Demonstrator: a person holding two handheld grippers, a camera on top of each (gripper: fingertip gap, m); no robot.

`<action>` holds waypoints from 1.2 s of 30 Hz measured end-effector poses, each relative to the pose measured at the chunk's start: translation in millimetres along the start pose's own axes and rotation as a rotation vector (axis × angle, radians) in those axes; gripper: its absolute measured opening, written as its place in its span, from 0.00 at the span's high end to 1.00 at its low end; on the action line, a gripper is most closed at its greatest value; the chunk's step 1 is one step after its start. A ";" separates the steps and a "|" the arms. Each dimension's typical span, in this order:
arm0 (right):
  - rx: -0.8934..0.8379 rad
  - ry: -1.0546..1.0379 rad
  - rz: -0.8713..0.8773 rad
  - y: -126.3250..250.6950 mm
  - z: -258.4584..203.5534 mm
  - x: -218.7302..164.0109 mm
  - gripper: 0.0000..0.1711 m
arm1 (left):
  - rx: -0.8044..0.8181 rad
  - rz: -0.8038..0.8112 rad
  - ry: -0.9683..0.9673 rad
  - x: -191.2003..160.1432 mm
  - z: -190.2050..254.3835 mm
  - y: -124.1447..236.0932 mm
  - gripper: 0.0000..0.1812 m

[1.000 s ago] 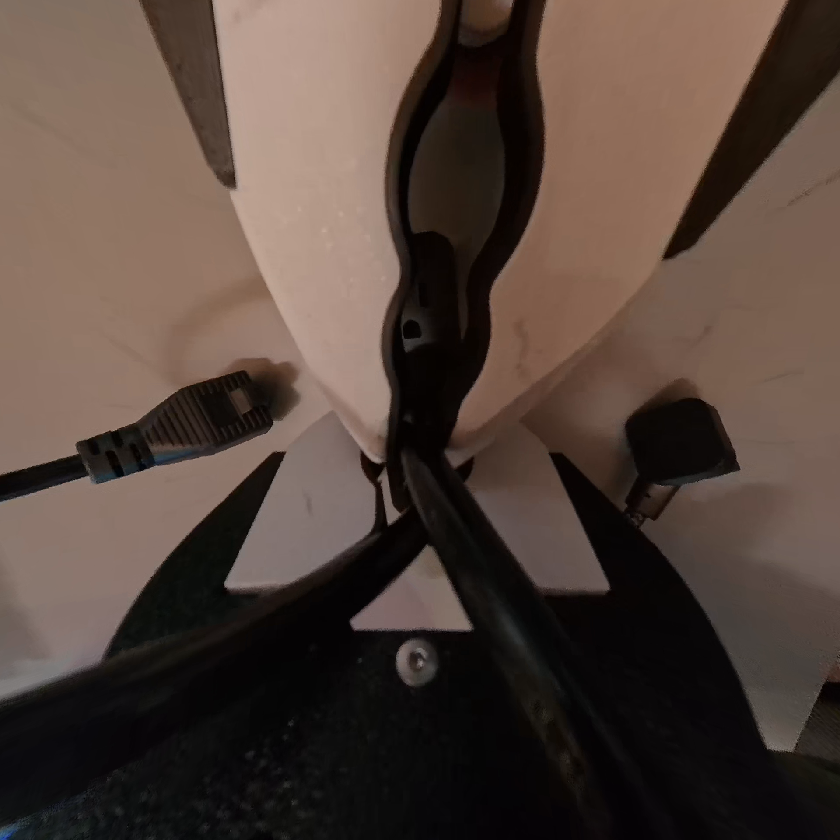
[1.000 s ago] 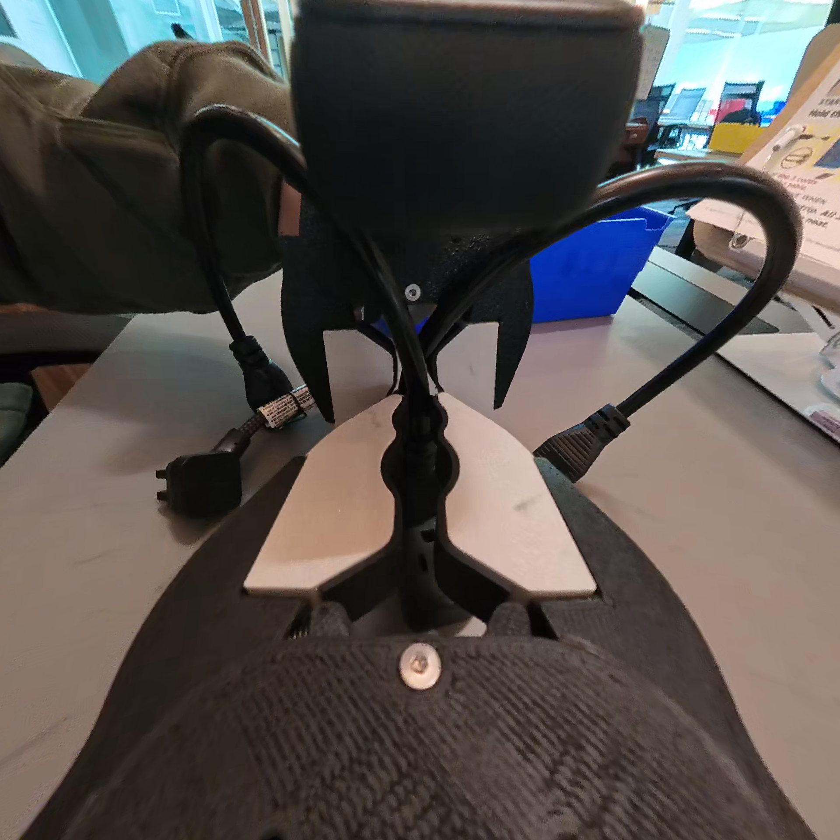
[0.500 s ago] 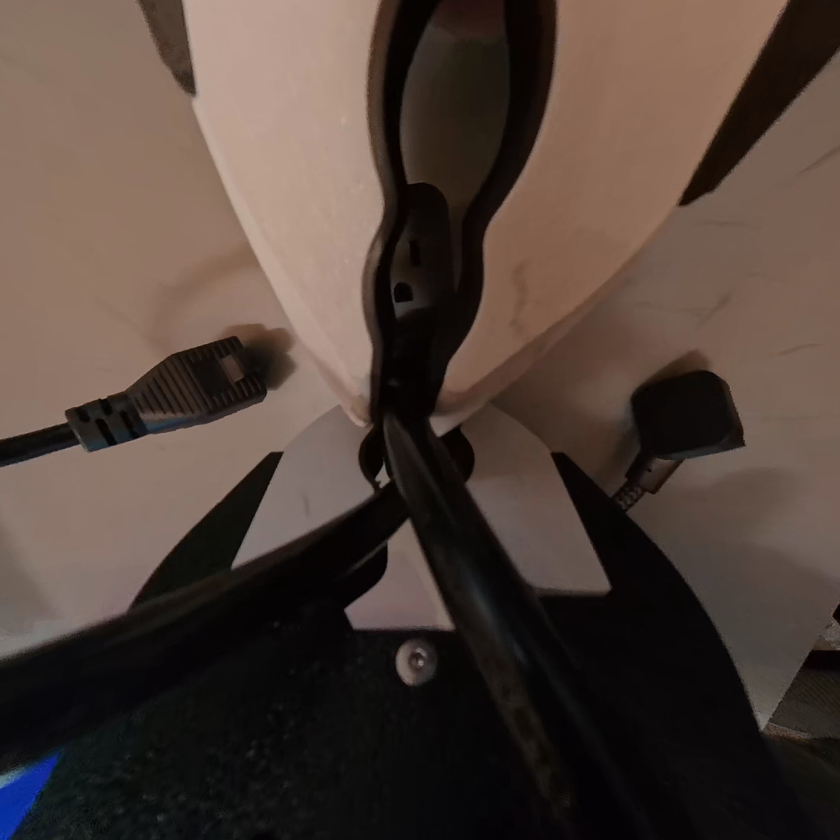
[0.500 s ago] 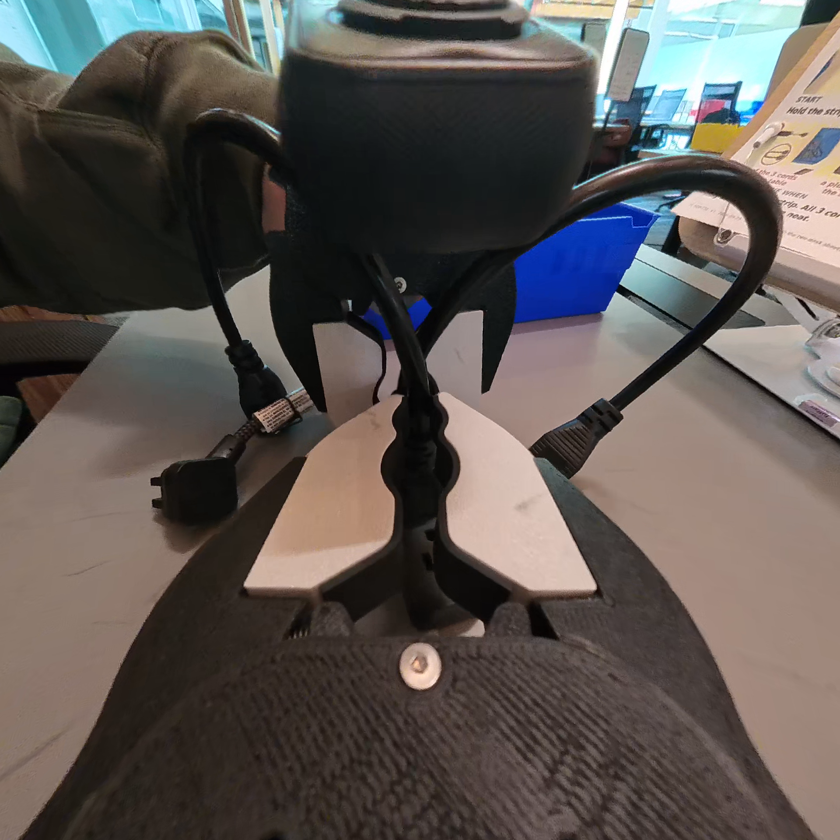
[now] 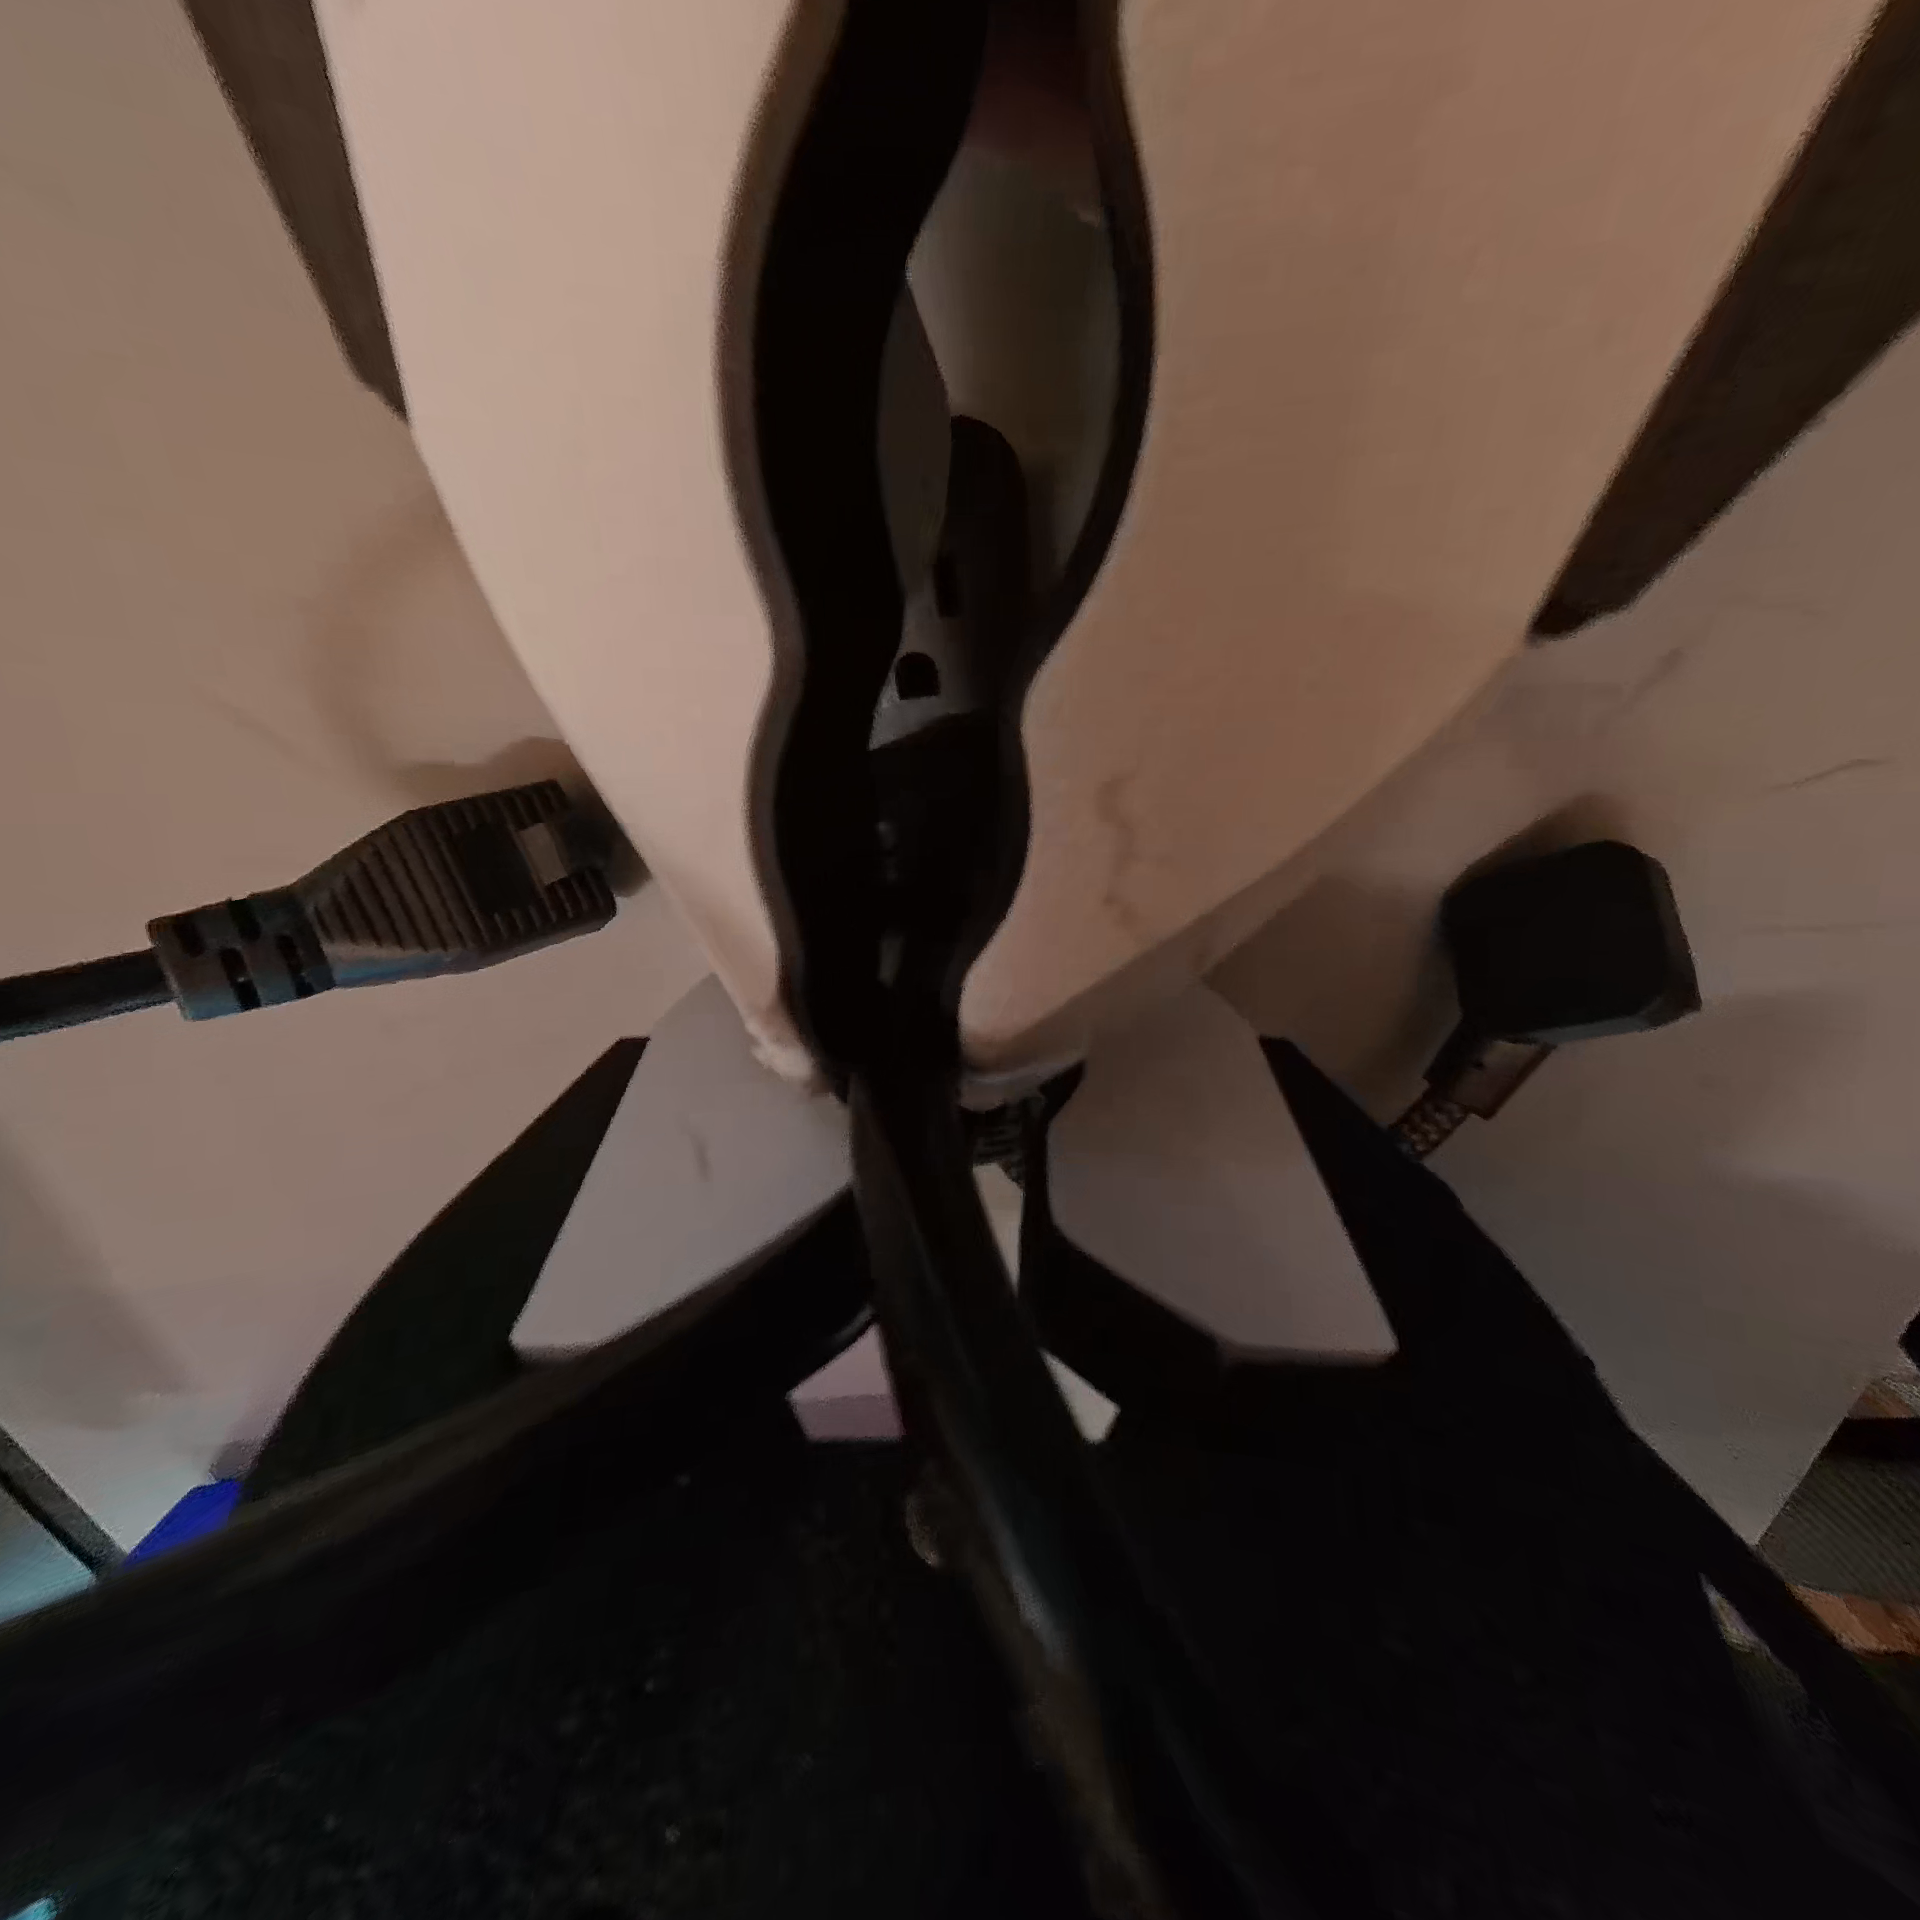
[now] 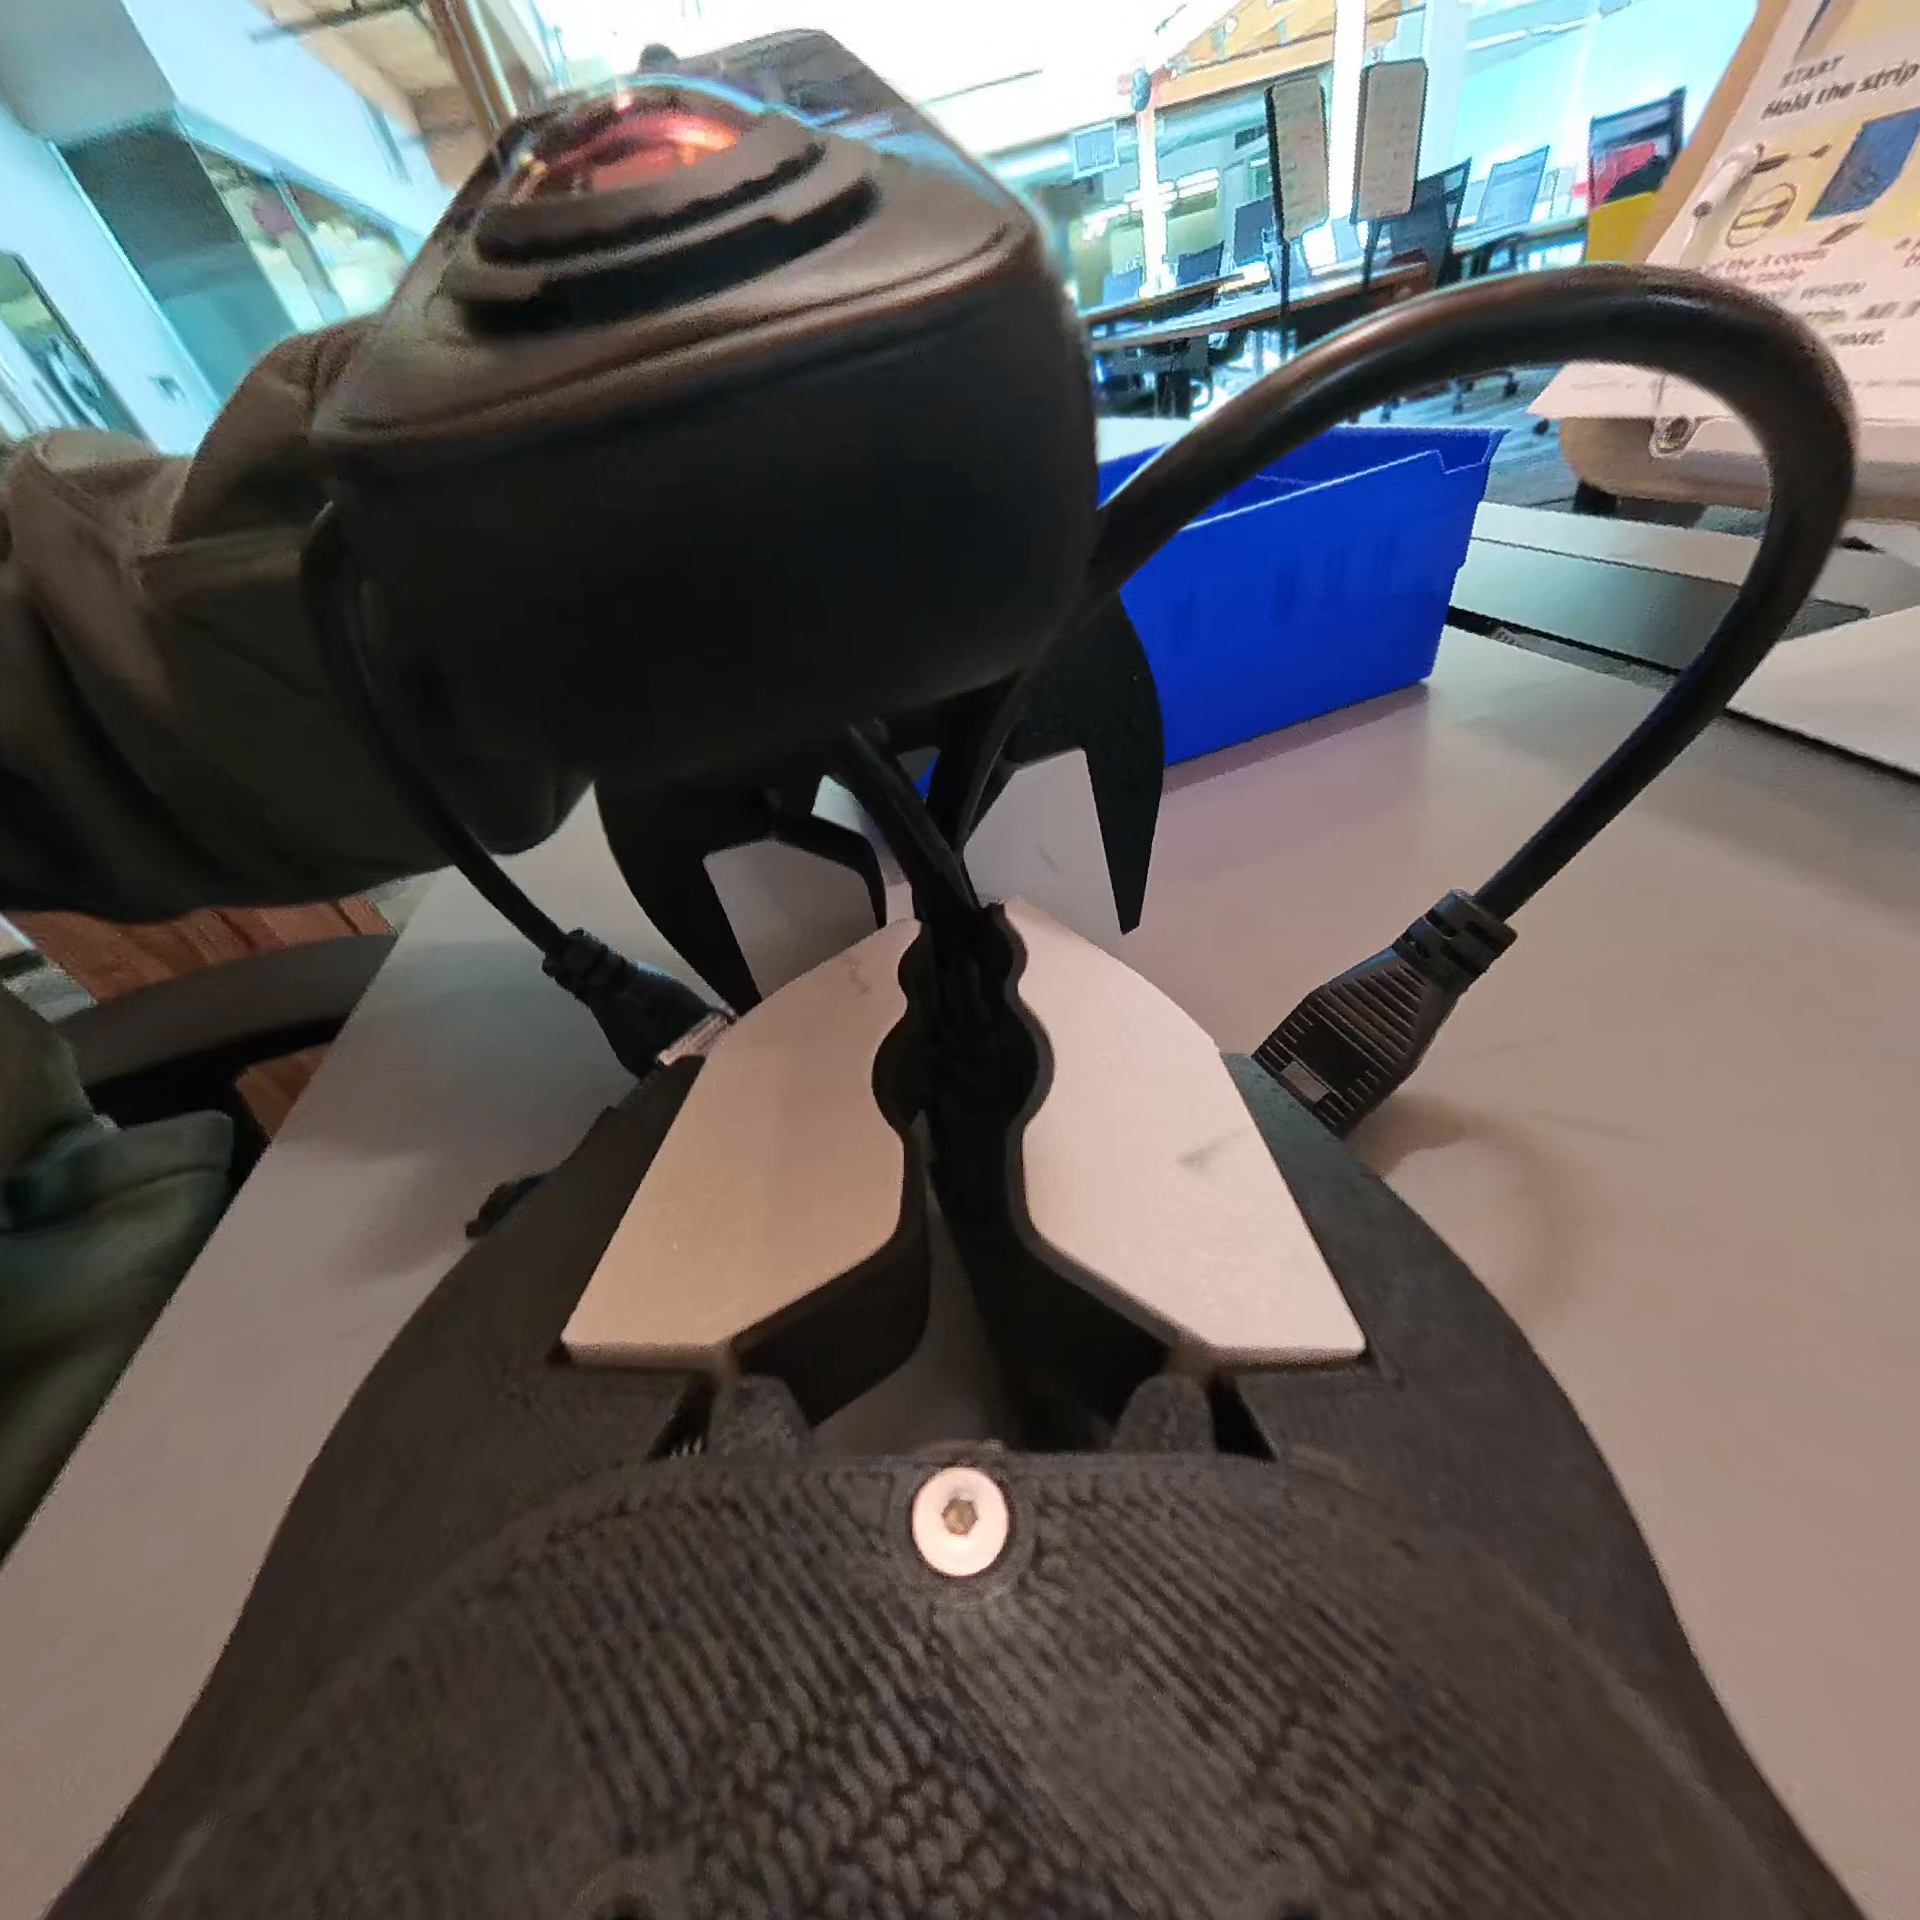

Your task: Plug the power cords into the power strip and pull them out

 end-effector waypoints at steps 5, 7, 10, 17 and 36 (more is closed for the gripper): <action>0.010 0.086 -0.043 0.6 -7.8 2.4 0.96 | -0.003 0.006 -0.036 0.8 2.1 0.6 0.86; 0.002 0.117 -0.071 2.7 -9.0 2.9 0.96 | 0.006 -0.017 -0.047 3.1 5.1 0.7 0.86; -0.013 0.076 -0.048 1.7 -3.3 4.0 0.96 | -0.002 -0.025 -0.018 3.6 1.7 0.7 0.86; 0.022 0.155 -0.066 3.2 -13.5 3.6 0.96 | -0.002 0.055 -0.045 1.2 9.0 0.5 0.88; 0.023 0.170 -0.082 4.7 -12.9 6.4 0.96 | -0.016 0.078 -0.032 2.1 9.6 0.4 0.88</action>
Point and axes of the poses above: each gripper's, where its closed fingertips meet, y back along the fingers, x out of its top, z = x × y across the jaws, the point moved 8 cm from there along y, back along the fingers, and after that the axes turned 14 degrees about -z, right-handed, at the moved point
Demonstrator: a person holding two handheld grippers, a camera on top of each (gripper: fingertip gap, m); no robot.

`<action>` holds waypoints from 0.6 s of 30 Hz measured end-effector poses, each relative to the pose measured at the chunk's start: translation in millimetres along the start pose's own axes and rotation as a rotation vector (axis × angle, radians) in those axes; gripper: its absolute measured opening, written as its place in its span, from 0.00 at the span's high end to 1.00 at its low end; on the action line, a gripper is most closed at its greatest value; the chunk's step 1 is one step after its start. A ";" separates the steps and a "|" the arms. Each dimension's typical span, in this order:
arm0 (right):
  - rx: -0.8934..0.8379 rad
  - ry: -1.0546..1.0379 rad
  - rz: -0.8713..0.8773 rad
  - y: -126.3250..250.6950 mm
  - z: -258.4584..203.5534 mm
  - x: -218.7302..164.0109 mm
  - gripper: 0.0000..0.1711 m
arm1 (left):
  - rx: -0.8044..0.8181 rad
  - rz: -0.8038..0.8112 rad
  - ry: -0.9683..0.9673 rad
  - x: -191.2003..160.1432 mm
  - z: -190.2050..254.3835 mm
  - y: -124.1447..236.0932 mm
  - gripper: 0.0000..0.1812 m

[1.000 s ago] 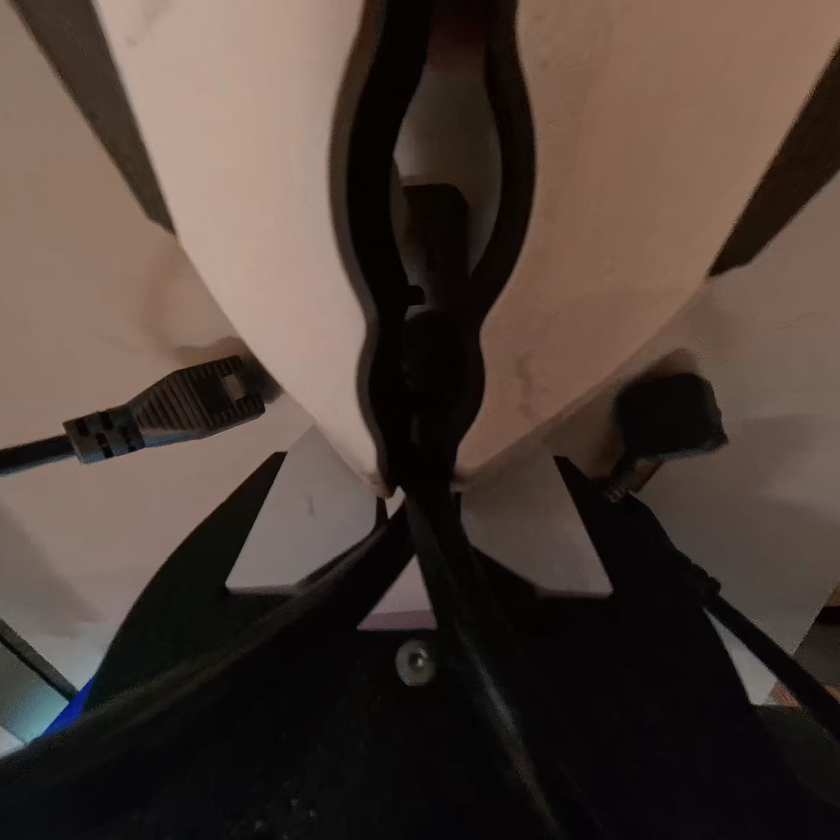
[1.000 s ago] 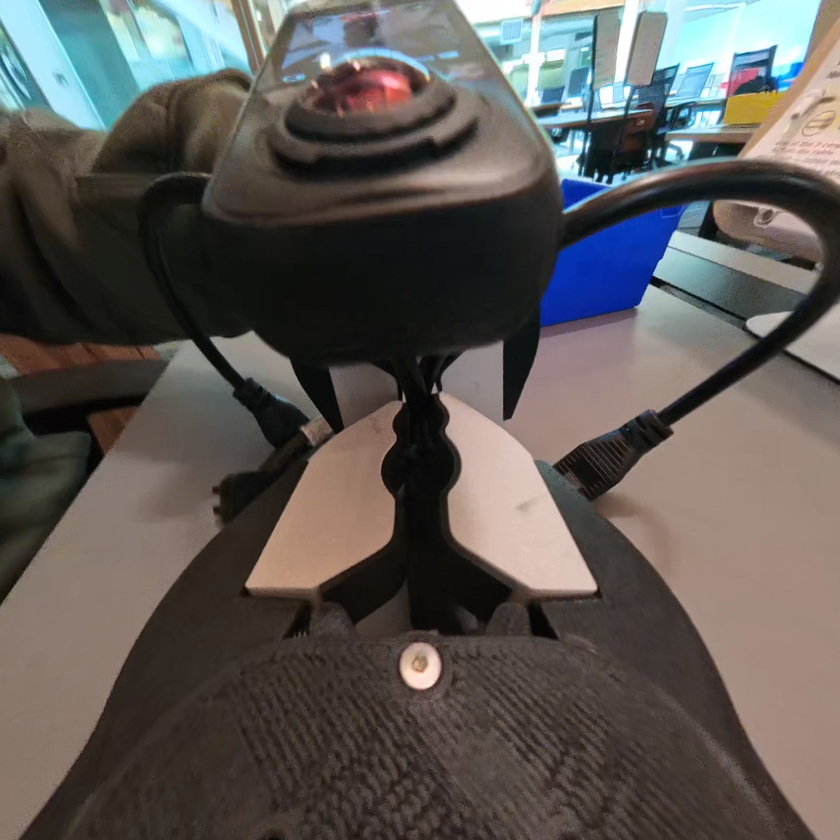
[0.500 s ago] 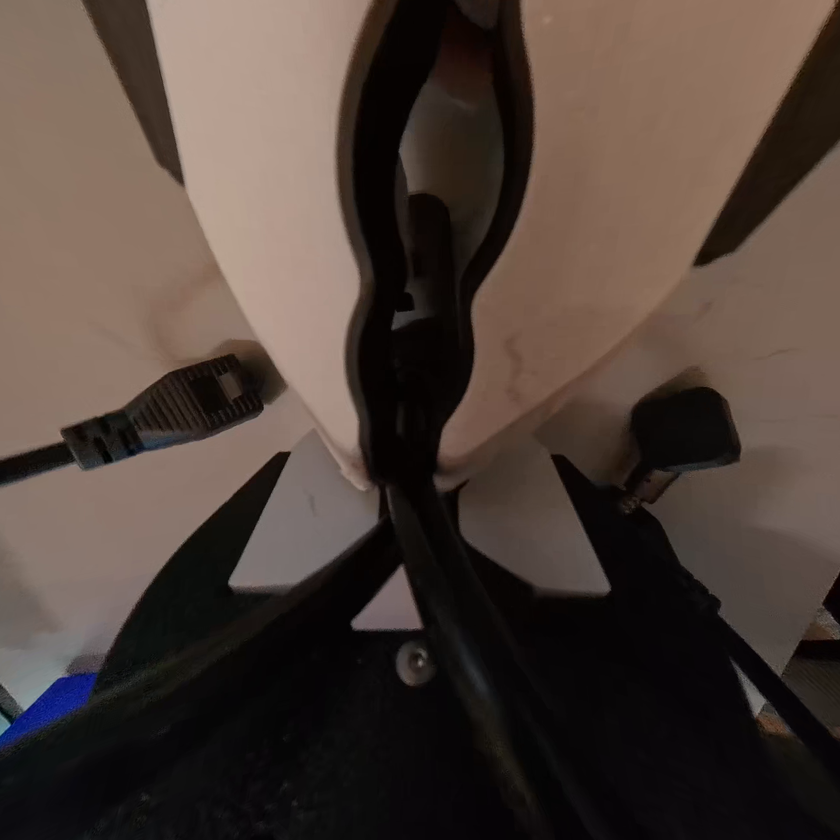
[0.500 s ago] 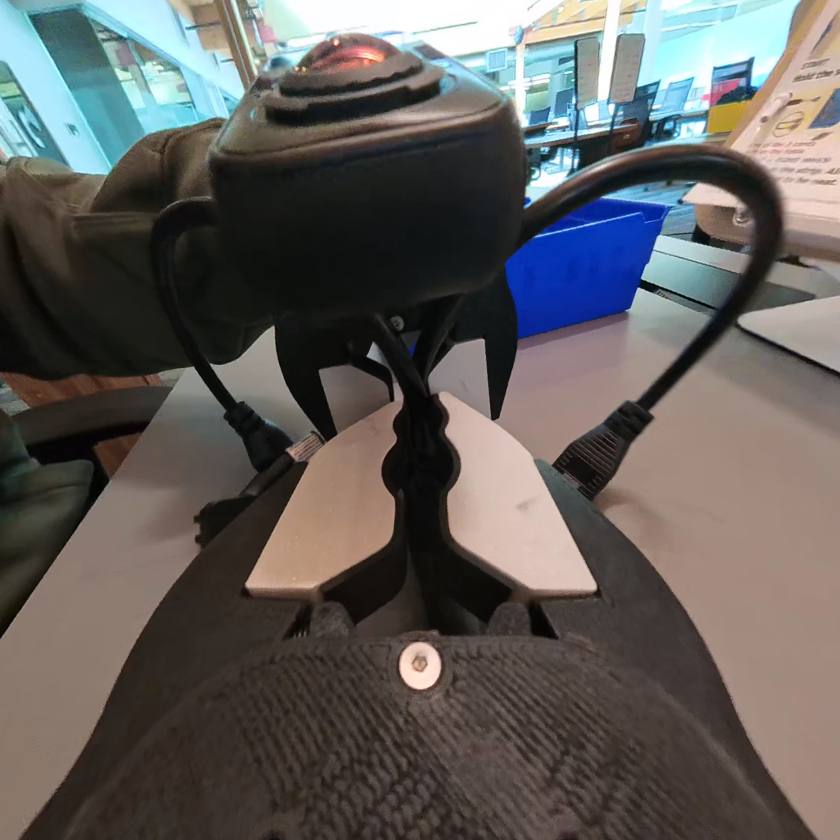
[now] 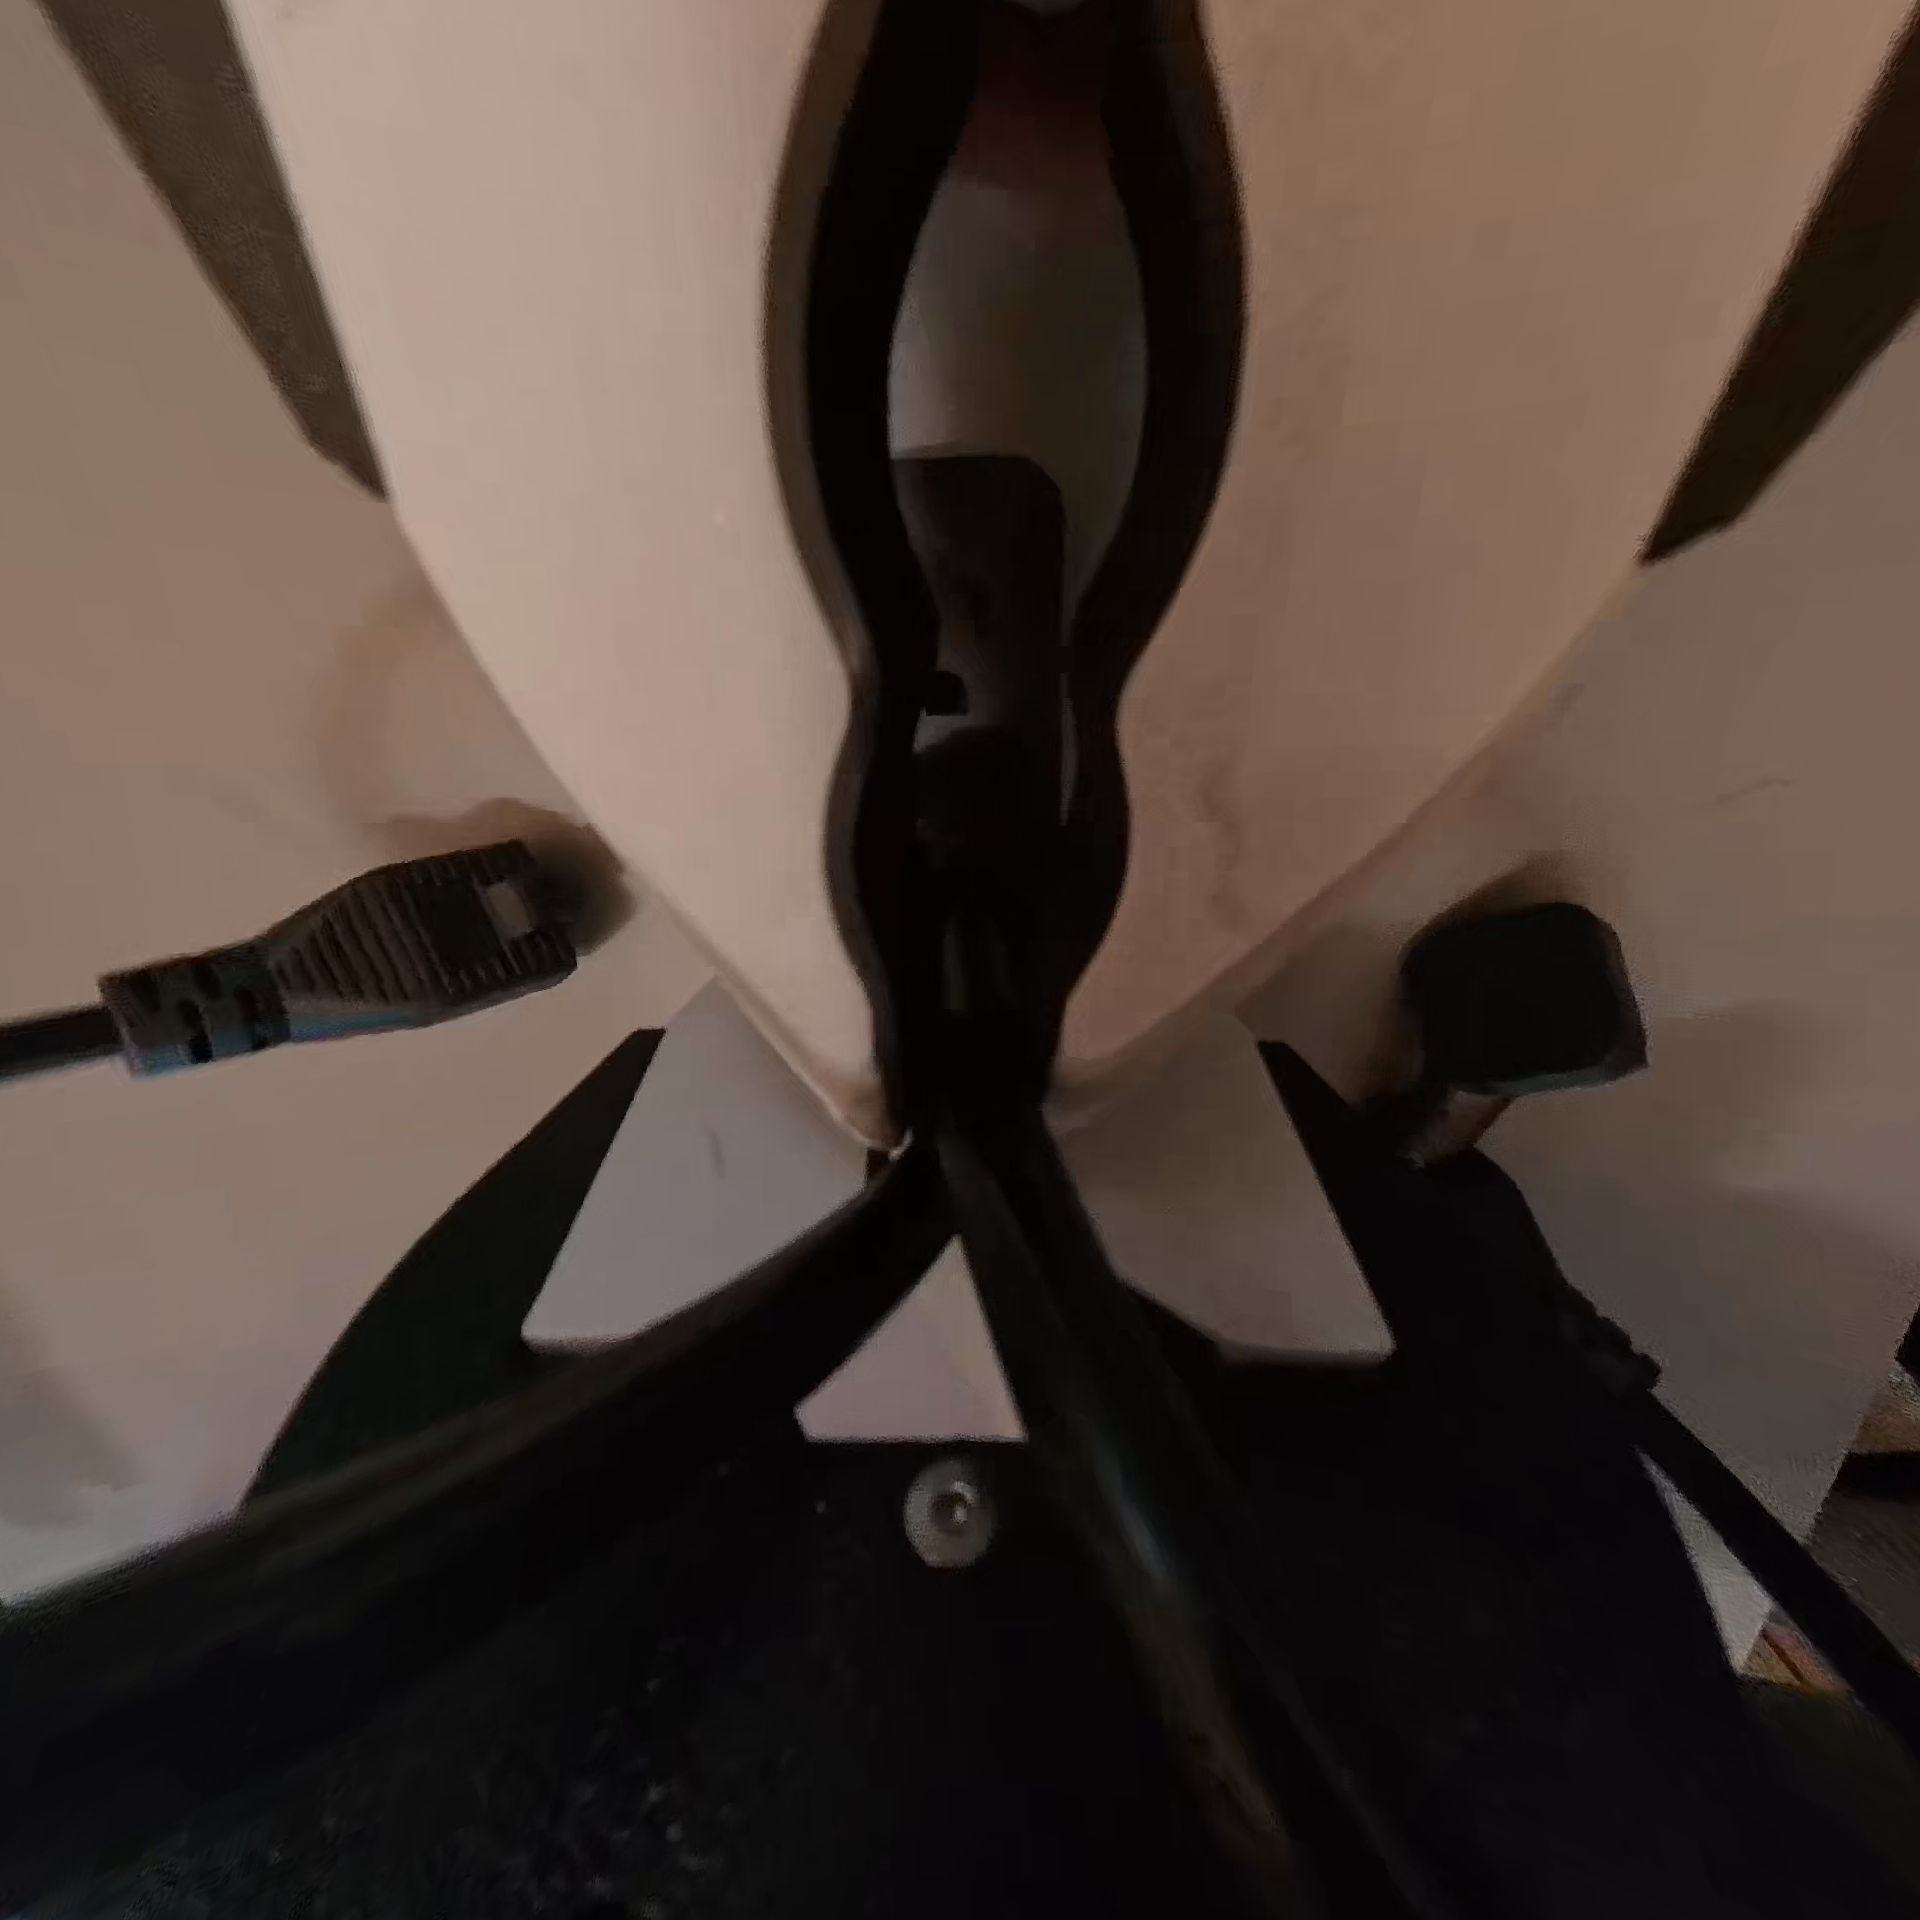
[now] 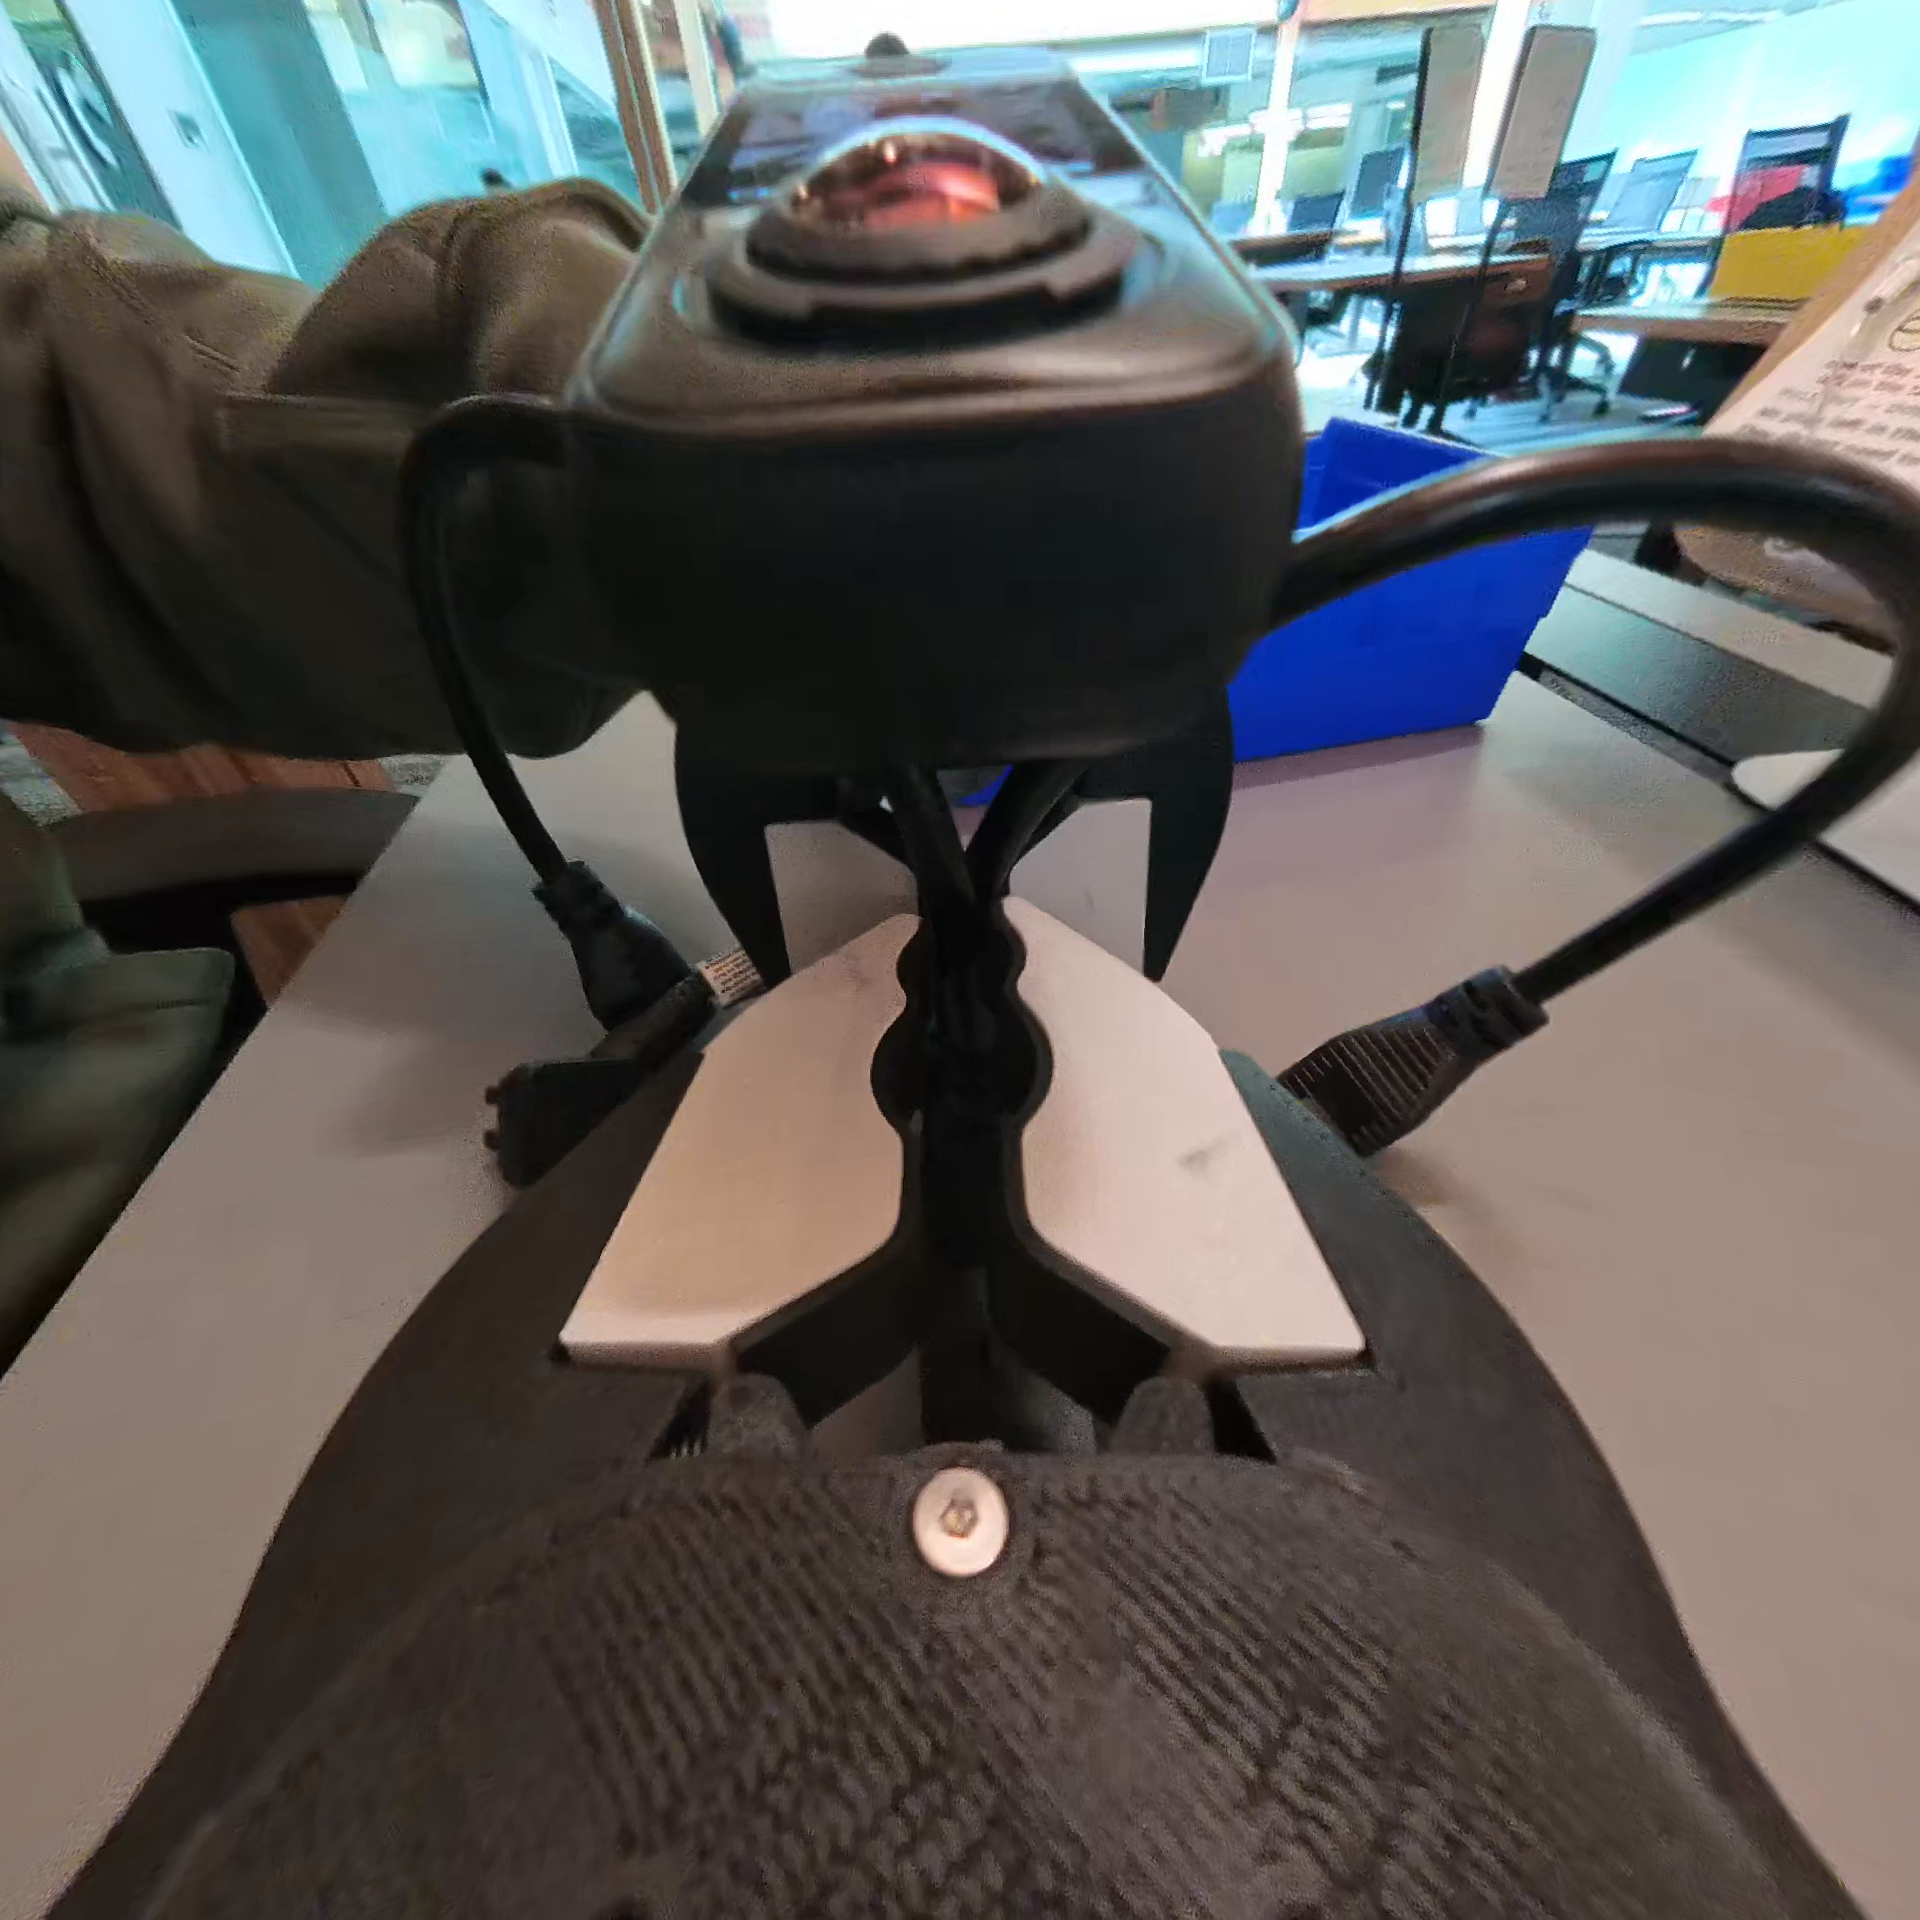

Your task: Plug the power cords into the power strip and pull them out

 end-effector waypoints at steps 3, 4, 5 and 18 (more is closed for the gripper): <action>-0.020 -0.040 0.041 -0.5 3.4 -1.2 0.96 | 0.001 -0.022 0.017 1.4 -2.3 0.6 0.88; -0.039 -0.037 0.035 -0.3 3.0 -0.4 0.96 | 0.000 -0.025 0.026 1.6 -2.6 0.6 0.88; -0.035 -0.056 0.051 -0.5 3.4 -0.6 0.96 | -0.001 -0.025 0.034 1.5 -2.9 0.7 0.88; 0.057 0.102 -0.028 6.1 -6.6 5.3 0.95 | -0.020 0.029 -0.012 3.2 2.9 -0.1 0.89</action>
Point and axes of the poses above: each gripper's, where its closed fingertips meet, y back along the fingers, x out of its top, z = x × y across the jaws, the point moved 8 cm from there along y, back along the fingers, and after that the axes turned 14 degrees about -z, right-handed, at the moved point
